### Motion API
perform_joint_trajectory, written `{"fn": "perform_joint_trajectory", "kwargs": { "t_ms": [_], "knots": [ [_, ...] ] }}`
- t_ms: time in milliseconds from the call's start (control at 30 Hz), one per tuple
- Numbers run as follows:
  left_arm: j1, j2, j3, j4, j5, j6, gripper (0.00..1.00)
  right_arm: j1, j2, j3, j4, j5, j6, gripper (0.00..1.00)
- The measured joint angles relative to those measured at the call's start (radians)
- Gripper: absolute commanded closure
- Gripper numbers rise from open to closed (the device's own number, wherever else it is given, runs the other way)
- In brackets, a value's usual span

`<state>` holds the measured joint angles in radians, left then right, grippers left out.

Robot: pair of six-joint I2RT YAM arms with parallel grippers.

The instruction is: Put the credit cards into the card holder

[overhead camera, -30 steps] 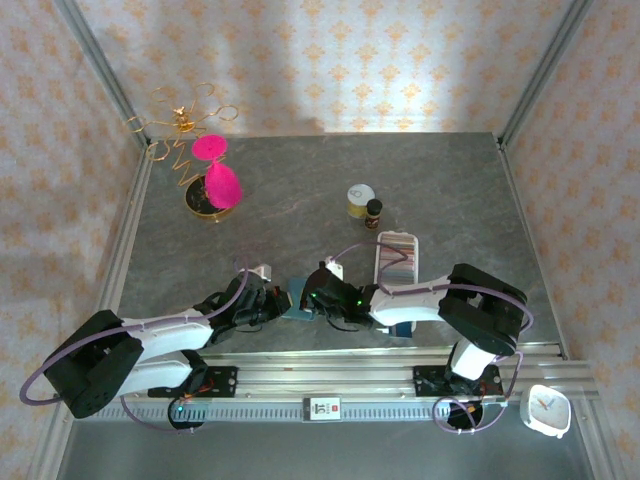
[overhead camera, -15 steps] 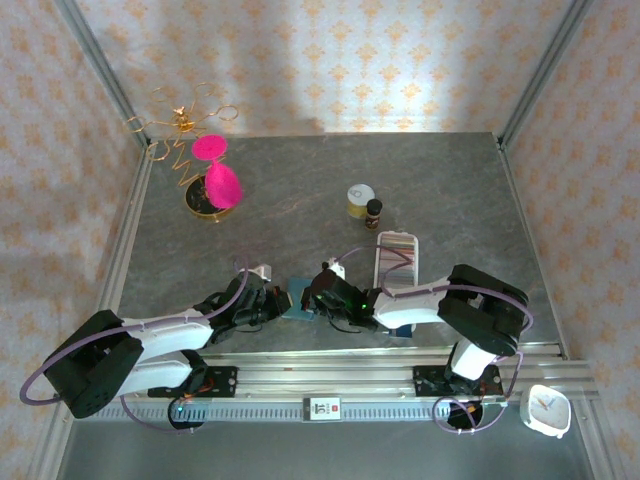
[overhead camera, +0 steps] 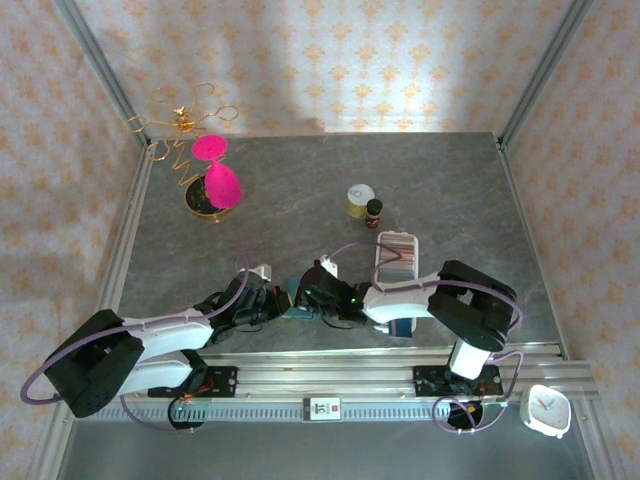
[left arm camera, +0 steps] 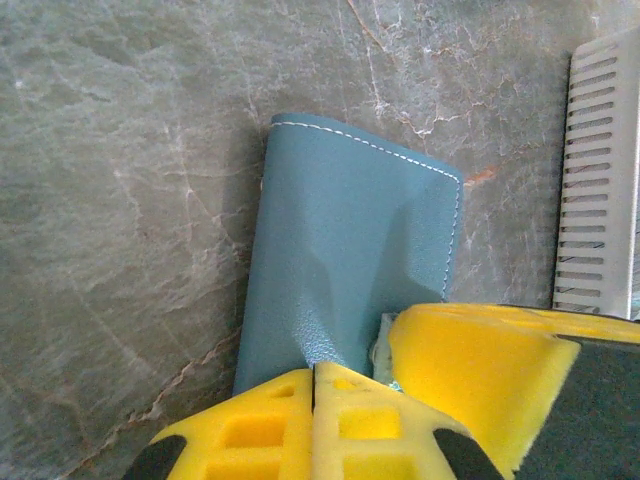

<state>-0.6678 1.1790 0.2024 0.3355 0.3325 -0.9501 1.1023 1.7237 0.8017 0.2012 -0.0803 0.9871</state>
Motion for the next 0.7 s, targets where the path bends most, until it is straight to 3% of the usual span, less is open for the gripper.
{"fn": "perform_joint_trajectory", "kwargs": {
  "t_ms": [700],
  "knots": [
    [-0.001,0.008,0.000,0.013,0.004,0.002,1.00,0.000,-0.074,-0.007,-0.072,0.032,-0.020,1.00]
  ]
}}
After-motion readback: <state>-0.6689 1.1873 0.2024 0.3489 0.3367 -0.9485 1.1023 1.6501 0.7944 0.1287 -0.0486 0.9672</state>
